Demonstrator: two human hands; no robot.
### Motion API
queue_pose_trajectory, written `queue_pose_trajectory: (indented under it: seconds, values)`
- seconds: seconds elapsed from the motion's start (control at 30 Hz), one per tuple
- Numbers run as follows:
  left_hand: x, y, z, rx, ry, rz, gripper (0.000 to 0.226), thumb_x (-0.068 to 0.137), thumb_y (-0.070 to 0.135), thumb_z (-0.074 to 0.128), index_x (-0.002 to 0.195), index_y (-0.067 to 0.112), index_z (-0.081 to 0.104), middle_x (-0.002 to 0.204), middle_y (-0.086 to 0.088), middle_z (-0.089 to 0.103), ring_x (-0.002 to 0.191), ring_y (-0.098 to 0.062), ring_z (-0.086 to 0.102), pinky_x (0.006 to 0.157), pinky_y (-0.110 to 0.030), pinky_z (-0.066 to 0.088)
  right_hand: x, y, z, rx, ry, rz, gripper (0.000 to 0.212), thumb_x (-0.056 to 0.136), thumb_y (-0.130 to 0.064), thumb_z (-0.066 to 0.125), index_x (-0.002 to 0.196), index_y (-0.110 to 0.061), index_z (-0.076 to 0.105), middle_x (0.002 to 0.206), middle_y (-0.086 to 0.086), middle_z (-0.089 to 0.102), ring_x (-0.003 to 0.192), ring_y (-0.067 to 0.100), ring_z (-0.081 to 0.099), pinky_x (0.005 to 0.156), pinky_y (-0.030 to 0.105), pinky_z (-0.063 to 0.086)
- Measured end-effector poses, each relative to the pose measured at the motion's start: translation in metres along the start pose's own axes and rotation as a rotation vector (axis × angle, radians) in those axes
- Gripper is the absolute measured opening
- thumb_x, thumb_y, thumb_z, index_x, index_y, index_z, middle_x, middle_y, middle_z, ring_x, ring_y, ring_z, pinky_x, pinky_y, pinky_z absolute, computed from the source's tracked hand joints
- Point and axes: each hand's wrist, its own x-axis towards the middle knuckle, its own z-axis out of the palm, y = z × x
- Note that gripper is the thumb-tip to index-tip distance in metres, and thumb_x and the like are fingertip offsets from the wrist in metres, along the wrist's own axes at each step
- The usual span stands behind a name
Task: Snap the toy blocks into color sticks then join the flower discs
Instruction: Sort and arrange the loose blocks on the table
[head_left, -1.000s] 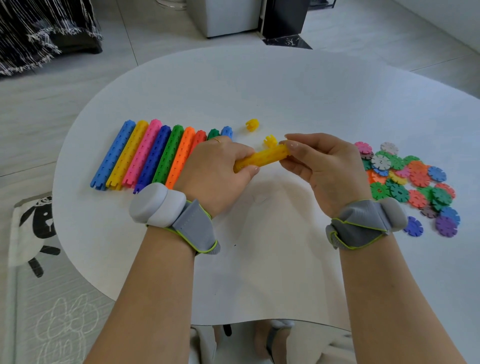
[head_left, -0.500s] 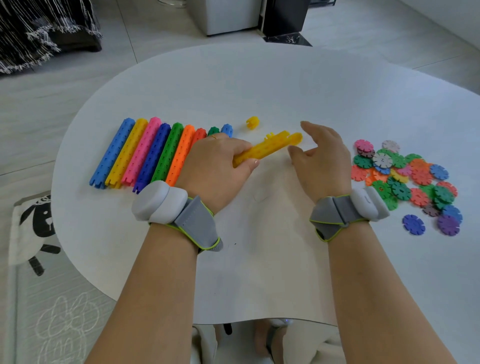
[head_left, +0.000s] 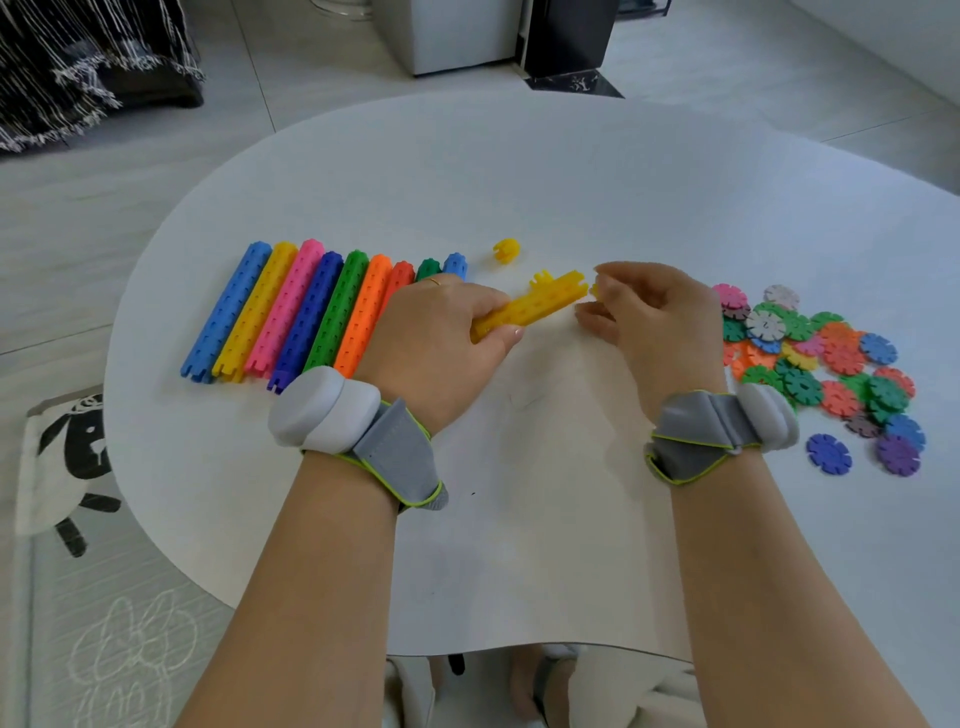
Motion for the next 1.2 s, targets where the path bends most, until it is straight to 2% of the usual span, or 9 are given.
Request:
queue_pose_trajectory:
  seconds: [0.1, 0.17, 0.3, 0.4, 0.53, 0.77, 1.0, 1.2]
  values:
    - [-0.001, 0.001, 0.002, 0.001, -0.003, 0.001, 0.022, 0.089, 0.034, 0.056, 0.095, 0.02, 0.07, 0.078, -0.003, 0.051, 0.075, -0.016, 0.04, 0.063, -0.024, 0.018, -0.003, -0.004, -0.003, 0.178, -0.047, 0.074, 0.011, 0.084, 0.001, 0.065, 0.092, -0.006, 0.068, 0.09, 0.014, 0.067, 0.075, 0.015, 0.07, 0.076, 0.028, 0.057]
    - [-0.001, 0.002, 0.003, -0.004, -0.015, -0.002, 0.022, 0.09, 0.034, 0.056, 0.096, 0.02, 0.07, 0.079, -0.004, 0.052, 0.075, -0.016, 0.04, 0.062, -0.024, 0.018, -0.005, -0.009, -0.005, 0.316, -0.07, 0.135, 0.009, 0.088, 0.0, 0.062, 0.096, 0.0, 0.063, 0.086, 0.014, 0.065, 0.073, 0.018, 0.069, 0.071, 0.026, 0.057]
    - [0.0, 0.004, 0.003, -0.015, -0.022, 0.006, 0.023, 0.09, 0.034, 0.055, 0.097, 0.018, 0.07, 0.082, -0.006, 0.055, 0.077, -0.017, 0.042, 0.063, -0.024, 0.02, -0.009, -0.016, -0.006, 0.449, -0.187, 0.194, 0.01, 0.093, -0.004, 0.053, 0.096, -0.003, 0.063, 0.087, 0.013, 0.067, 0.079, 0.022, 0.069, 0.074, 0.03, 0.058]
    - [0.0, 0.004, 0.003, -0.012, -0.022, 0.002, 0.021, 0.09, 0.034, 0.055, 0.098, 0.021, 0.07, 0.08, -0.004, 0.053, 0.076, -0.016, 0.041, 0.062, -0.024, 0.018, -0.01, -0.018, -0.006, 0.467, -0.237, 0.207, 0.013, 0.094, -0.004, 0.052, 0.099, -0.002, 0.064, 0.093, 0.017, 0.068, 0.084, 0.023, 0.07, 0.078, 0.031, 0.058]
    - [0.0, 0.003, 0.003, 0.001, -0.028, 0.009, 0.023, 0.09, 0.034, 0.054, 0.1, 0.02, 0.07, 0.081, -0.003, 0.053, 0.076, -0.015, 0.04, 0.062, -0.023, 0.018, -0.009, -0.018, -0.008, 0.486, -0.253, 0.238, 0.015, 0.094, -0.001, 0.05, 0.102, 0.002, 0.063, 0.089, 0.016, 0.072, 0.085, 0.024, 0.071, 0.075, 0.03, 0.058]
    - [-0.001, 0.002, 0.0, 0.012, -0.022, 0.006, 0.024, 0.09, 0.033, 0.055, 0.104, 0.02, 0.069, 0.081, -0.001, 0.05, 0.077, -0.014, 0.04, 0.063, -0.02, 0.019, -0.009, -0.018, -0.012, 0.47, -0.308, 0.239, 0.015, 0.092, -0.001, 0.052, 0.1, -0.001, 0.064, 0.091, 0.015, 0.073, 0.087, 0.025, 0.071, 0.075, 0.03, 0.058]
    - [-0.002, 0.004, -0.001, 0.052, 0.013, 0.023, 0.025, 0.089, 0.034, 0.056, 0.107, 0.022, 0.068, 0.083, 0.002, 0.048, 0.078, -0.013, 0.038, 0.063, -0.019, 0.017, -0.009, -0.016, -0.01, 0.415, -0.248, 0.259, 0.007, 0.088, -0.006, 0.06, 0.088, -0.004, 0.067, 0.074, 0.007, 0.072, 0.071, 0.019, 0.069, 0.067, 0.026, 0.057]
    - [-0.002, 0.003, -0.002, 0.038, 0.014, 0.033, 0.025, 0.09, 0.033, 0.056, 0.108, 0.021, 0.068, 0.082, 0.003, 0.048, 0.078, -0.011, 0.037, 0.063, -0.018, 0.016, -0.009, -0.017, -0.007, 0.414, -0.249, 0.261, 0.005, 0.086, -0.006, 0.062, 0.083, -0.006, 0.066, 0.071, 0.006, 0.07, 0.068, 0.017, 0.067, 0.065, 0.024, 0.057]
